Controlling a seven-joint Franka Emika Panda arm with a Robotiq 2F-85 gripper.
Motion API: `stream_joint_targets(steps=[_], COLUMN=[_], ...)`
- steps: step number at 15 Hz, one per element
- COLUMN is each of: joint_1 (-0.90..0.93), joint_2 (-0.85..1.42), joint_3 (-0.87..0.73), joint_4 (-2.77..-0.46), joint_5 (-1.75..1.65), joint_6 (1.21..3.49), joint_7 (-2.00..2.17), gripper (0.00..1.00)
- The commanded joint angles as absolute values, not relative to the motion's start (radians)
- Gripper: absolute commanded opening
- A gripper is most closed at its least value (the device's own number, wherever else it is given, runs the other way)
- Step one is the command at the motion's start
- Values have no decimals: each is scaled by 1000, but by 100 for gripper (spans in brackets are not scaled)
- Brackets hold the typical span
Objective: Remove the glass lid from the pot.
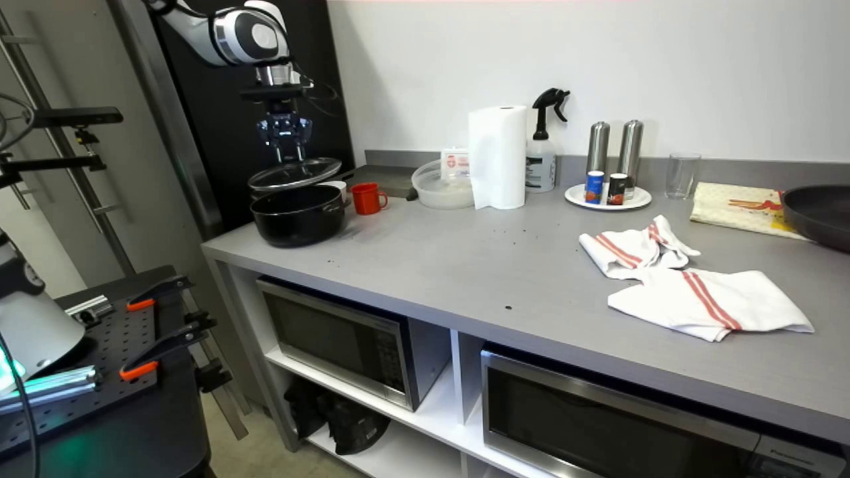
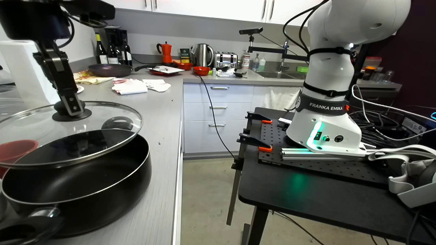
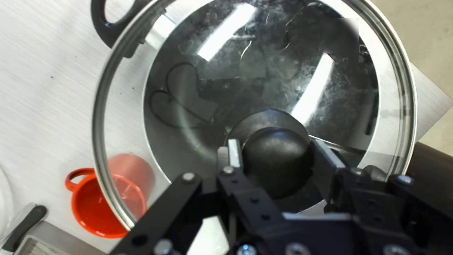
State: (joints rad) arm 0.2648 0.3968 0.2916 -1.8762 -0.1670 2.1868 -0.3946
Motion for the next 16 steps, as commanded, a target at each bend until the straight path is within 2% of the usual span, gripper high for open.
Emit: stream_joint_targets(steps=[1, 16], joint_1=[237, 31], joint_2=[331, 296], joint_3=[267, 114], joint_4=[-1887, -1858], joint_5=[-159, -86], joint_6=[2156, 2139], joint_7=[-386, -386], gripper=[25, 25])
